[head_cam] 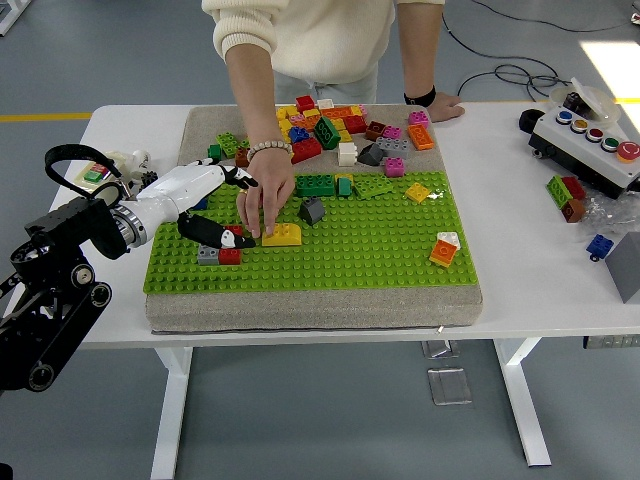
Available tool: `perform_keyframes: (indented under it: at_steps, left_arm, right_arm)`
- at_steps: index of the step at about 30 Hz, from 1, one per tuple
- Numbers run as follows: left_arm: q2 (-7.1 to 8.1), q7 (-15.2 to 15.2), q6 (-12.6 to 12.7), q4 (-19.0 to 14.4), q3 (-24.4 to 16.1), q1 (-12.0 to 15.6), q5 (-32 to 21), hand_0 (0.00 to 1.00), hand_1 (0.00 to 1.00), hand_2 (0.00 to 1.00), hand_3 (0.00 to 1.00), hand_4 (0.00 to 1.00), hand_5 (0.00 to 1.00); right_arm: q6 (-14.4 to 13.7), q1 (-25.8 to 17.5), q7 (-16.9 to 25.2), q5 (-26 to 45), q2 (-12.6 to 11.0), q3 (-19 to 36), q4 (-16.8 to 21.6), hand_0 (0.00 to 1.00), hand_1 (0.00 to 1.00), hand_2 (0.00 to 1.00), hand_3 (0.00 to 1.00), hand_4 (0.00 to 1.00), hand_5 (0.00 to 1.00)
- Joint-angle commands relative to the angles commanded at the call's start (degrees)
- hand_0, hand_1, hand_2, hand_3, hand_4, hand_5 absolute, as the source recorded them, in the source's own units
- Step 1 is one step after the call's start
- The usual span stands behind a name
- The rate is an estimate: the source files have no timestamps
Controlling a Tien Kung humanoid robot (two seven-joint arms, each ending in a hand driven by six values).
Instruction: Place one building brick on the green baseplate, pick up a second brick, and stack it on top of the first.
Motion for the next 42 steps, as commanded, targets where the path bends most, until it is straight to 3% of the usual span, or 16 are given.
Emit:
perform_keyframes:
  at_steps: [17, 18, 23, 24, 31, 35, 42]
  left_arm:
    - [0.22, -1.14, 0.45, 1.44, 1.81, -0.83, 1.42, 0.914, 0.771, 0.738, 0.775, 0.998, 0.294]
    - [0.22, -1.18, 0.48, 1.48, 2.01, -0.98, 1.53, 0.901, 0.762, 0.722, 0.753, 0.998, 0.247]
    - [0.21, -1.42, 0.6, 2.39, 3.52, -2.05, 1.72, 0.901, 0.762, 0.722, 0.753, 0.998, 0.247]
    - [0.2, -1.45, 0.61, 2.56, 3.76, -2.2, 1.73, 0.871, 0.751, 0.703, 0.699, 0.998, 0.22]
    - [-0.66, -1.77, 0.63, 5.54, 6.2, -4.58, 1.41, 0.83, 0.738, 0.701, 0.708, 0.998, 0.184]
    - [-0.88, -1.77, 0.43, 5.92, 5.9, -4.89, 1.49, 0.83, 0.738, 0.701, 0.708, 0.998, 0.184]
    - [-0.35, -1.55, -0.34, 3.71, 3.45, -3.61, 1.65, 0.826, 0.732, 0.701, 0.752, 0.998, 0.225]
  right_arm:
    - [0.04, 0.13, -0.07, 0.13, 0.02, -0.69, 0.0, 0.757, 0.685, 0.733, 0.754, 0.998, 0.496]
    - [0.04, 0.16, -0.08, 0.14, 0.0, -0.73, 0.0, 0.757, 0.685, 0.733, 0.753, 0.998, 0.496]
    - [-0.05, 0.31, 0.0, 0.19, -0.03, -0.66, 0.0, 0.757, 0.685, 0.733, 0.753, 0.998, 0.496]
    - [-0.05, 0.31, 0.01, 0.2, -0.02, -0.64, 0.0, 0.758, 0.685, 0.733, 0.754, 0.998, 0.497]
    - [0.04, 0.2, -0.06, 0.32, -0.04, -0.46, 0.0, 0.757, 0.685, 0.733, 0.754, 0.998, 0.495]
    - [0.0, 0.29, -0.02, 0.3, -0.09, -0.29, 0.0, 0.757, 0.685, 0.733, 0.754, 0.998, 0.495]
    - [0.09, -0.07, -0.04, 0.19, -0.02, -0.09, 0.0, 0.758, 0.685, 0.733, 0.754, 0.998, 0.497]
